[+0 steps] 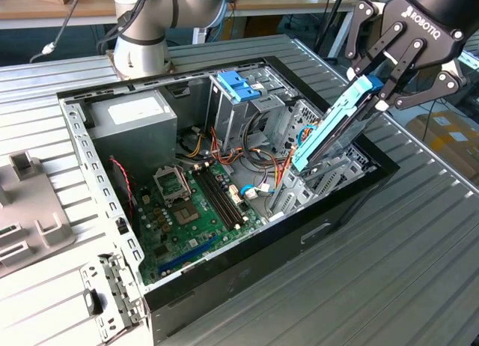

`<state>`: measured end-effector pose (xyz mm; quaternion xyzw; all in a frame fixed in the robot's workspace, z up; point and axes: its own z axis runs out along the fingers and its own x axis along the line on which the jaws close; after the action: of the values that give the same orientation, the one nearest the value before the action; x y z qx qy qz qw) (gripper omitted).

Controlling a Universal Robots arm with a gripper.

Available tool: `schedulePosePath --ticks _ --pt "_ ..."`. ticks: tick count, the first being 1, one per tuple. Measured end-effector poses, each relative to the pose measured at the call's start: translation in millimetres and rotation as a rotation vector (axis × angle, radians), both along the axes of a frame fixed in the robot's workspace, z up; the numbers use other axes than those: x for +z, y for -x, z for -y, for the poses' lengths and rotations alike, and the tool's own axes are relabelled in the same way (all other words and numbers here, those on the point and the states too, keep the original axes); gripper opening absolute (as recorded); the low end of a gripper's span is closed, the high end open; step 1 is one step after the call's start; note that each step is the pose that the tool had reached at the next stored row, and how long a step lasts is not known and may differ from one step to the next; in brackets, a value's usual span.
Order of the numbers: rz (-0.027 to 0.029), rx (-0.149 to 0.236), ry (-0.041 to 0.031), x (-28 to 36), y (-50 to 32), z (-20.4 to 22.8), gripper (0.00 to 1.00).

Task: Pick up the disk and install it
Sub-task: 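Pick up the disk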

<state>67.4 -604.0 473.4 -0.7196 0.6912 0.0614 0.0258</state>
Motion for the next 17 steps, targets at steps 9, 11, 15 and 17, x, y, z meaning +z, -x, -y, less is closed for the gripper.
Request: schedulePosePath --ticks 9,11,15,17 --pt "0.0018 -0.001 0.0 -2.7 -5.2 -1.1 0.37" --pt "0.036 -0.001 0.0 -3.0 -5.2 -1.1 0.37" --pt "0.0819 -0.001 0.0 -3.4 -5.2 -1.1 0.37" --pt "0.1024 -0.001 0.0 -3.5 -5.2 -1.1 0.37"
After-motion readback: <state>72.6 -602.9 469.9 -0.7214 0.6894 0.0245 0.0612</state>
